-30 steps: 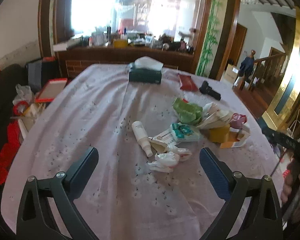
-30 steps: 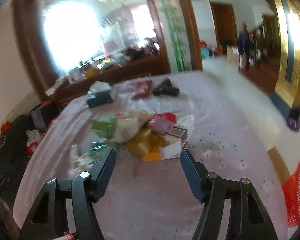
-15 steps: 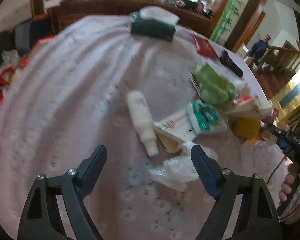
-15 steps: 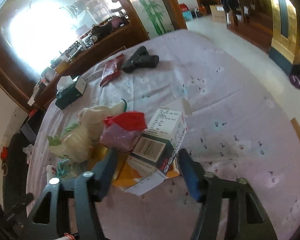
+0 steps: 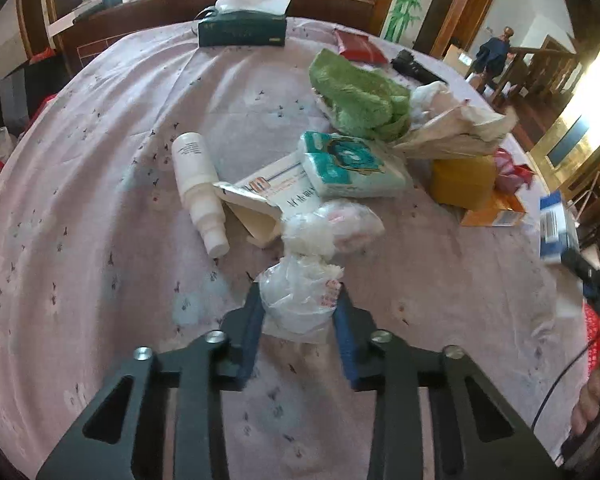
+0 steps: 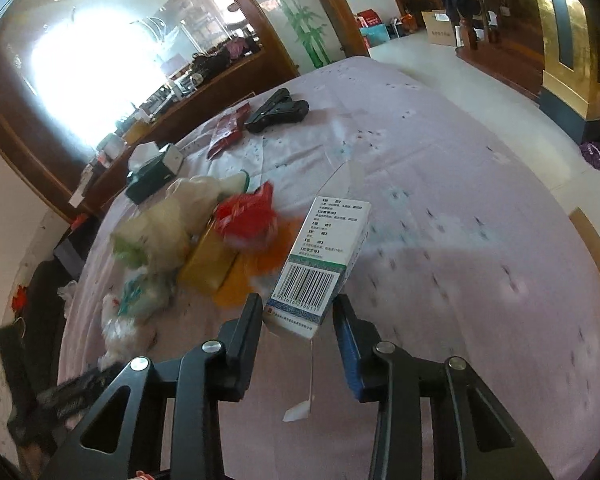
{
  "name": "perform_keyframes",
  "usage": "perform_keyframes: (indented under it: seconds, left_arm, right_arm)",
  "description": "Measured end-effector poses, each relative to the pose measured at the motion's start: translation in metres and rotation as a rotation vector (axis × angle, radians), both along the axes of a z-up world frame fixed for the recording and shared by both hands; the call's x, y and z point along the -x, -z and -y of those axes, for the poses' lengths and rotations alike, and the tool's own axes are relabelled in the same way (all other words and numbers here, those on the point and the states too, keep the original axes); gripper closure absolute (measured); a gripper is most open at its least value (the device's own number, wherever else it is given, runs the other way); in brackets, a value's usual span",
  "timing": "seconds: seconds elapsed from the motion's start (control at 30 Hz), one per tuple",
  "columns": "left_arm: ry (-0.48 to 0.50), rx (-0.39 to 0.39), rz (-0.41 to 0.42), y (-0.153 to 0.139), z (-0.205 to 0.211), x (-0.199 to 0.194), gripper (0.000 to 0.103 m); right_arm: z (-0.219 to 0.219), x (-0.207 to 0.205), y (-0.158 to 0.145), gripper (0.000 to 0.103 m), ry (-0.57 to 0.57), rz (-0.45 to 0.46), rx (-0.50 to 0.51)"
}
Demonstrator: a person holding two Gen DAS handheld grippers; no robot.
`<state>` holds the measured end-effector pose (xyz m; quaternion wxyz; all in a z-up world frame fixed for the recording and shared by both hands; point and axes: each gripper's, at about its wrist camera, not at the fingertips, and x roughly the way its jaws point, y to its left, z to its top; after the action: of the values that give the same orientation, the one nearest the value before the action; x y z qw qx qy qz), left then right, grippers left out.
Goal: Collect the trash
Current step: 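Grasp the white plastic bag with the left tool while the right tool grasps the white medicine box, then carry both items over the red basket and open both tools to drop them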
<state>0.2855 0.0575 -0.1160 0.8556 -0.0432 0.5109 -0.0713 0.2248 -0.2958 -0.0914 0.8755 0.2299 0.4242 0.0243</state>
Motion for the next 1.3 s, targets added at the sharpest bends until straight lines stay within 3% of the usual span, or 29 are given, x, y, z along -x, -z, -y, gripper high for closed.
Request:
perform_keyframes:
  seconds: [0.3, 0.53, 0.87, 1.13, 1.3]
  left_arm:
    - [0.055, 0.134, 0.052, -0.027, 0.027, 0.087, 0.082]
    - [0.162, 0.142, 0.16, -0.077, 0.084, 0.146, 0.082]
    - [0.338, 0.246, 0.218, -0.127, 0.192, 0.17, 0.082]
    - [0.524, 0.304, 0.236, -0.144, 0.297, 0.186, 0.082]
    - [0.656, 0.29, 0.185, -0.13, 0.368, 0.192, 0.082]
  right_arm:
    - [0.0, 0.111, -0.037, 0.065, 0.016, 0.148, 0.028]
    - [0.021, 0.174, -0.07, 0.064, 0.036, 0.261, 0.082]
    - [0.081, 0.234, -0.106, 0.064, 0.134, 0.37, 0.156]
    - [0.14, 0.274, -0.127, 0.064, 0.247, 0.381, 0.257]
    - [0.189, 0.284, -0.112, 0.064, 0.336, 0.31, 0.292]
